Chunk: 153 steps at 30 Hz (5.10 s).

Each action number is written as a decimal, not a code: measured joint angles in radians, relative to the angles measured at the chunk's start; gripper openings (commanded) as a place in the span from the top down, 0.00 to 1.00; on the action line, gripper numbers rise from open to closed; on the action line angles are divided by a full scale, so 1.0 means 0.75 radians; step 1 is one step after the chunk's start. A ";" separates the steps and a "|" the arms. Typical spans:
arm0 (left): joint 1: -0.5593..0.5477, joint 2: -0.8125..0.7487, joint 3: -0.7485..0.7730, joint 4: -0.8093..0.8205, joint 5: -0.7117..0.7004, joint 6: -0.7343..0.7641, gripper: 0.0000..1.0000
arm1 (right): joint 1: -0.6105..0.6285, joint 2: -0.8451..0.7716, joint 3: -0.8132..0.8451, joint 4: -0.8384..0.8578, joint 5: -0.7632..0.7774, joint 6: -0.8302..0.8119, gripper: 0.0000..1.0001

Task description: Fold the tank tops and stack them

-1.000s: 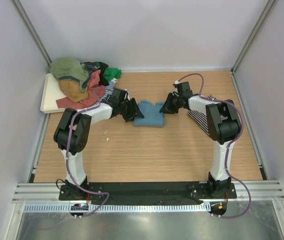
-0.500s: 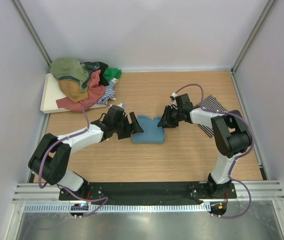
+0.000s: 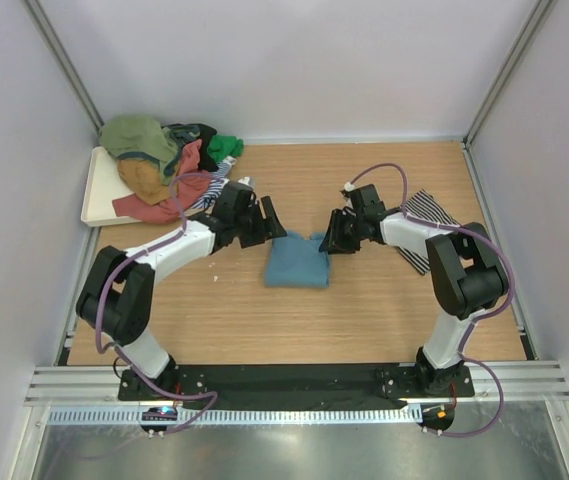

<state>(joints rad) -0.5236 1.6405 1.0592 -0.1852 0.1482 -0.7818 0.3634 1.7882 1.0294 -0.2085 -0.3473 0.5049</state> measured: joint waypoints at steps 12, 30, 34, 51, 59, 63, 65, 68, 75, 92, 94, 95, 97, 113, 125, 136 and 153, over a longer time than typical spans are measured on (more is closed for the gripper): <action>0.011 0.094 0.074 -0.021 0.014 0.086 0.44 | 0.099 -0.075 0.130 -0.155 0.225 -0.069 0.59; 0.011 0.232 0.131 -0.025 0.062 0.111 0.59 | 0.131 0.063 0.241 -0.232 0.334 -0.079 0.71; 0.011 0.246 0.131 -0.027 0.063 0.110 0.79 | 0.131 0.073 0.241 -0.232 0.331 -0.080 0.82; 0.011 0.145 0.166 -0.096 0.025 0.141 0.84 | 0.131 -0.115 0.221 -0.231 0.278 -0.097 0.99; 0.011 0.109 0.189 -0.113 0.002 0.146 0.46 | 0.131 -0.160 0.212 -0.212 0.262 -0.096 0.99; 0.011 0.211 0.223 -0.126 0.003 0.146 0.49 | 0.131 -0.132 0.206 -0.209 0.257 -0.092 0.99; 0.011 0.254 0.228 -0.129 0.003 0.145 0.51 | 0.131 -0.122 0.205 -0.209 0.255 -0.091 0.99; 0.011 0.307 0.237 -0.139 0.006 0.144 0.59 | 0.131 -0.114 0.205 -0.207 0.255 -0.088 0.99; 0.011 0.377 0.277 -0.133 0.048 0.130 0.93 | 0.125 -0.112 0.205 -0.201 0.250 -0.087 0.99; 0.010 -0.004 0.151 -0.095 0.031 0.116 1.00 | 0.103 -0.190 0.116 -0.182 0.242 -0.071 0.99; 0.010 -0.001 0.152 -0.089 0.025 0.116 1.00 | 0.100 -0.201 0.118 -0.182 0.255 -0.070 0.99; 0.010 0.008 0.153 -0.090 0.025 0.116 1.00 | 0.098 -0.204 0.119 -0.182 0.260 -0.068 0.99; 0.010 0.033 0.163 -0.090 0.024 0.116 1.00 | 0.092 -0.207 0.119 -0.183 0.272 -0.066 0.99; 0.010 0.257 0.358 -0.078 0.033 0.116 1.00 | 0.023 -0.229 0.145 -0.203 0.342 -0.049 0.99; 0.012 0.654 0.589 -0.003 0.026 0.116 0.60 | -0.122 0.171 0.291 -0.105 0.331 0.010 0.57; 0.021 0.418 0.462 -0.039 -0.040 0.122 0.39 | -0.126 -0.091 0.183 -0.081 0.318 0.006 0.65; -0.075 0.097 -0.055 0.144 0.257 -0.072 0.72 | -0.092 -0.255 -0.357 0.445 -0.455 0.217 0.99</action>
<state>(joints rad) -0.5797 1.7134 1.0176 -0.0769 0.3408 -0.8356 0.2943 1.5967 0.7620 0.1253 -0.6884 0.6678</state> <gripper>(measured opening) 0.296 0.034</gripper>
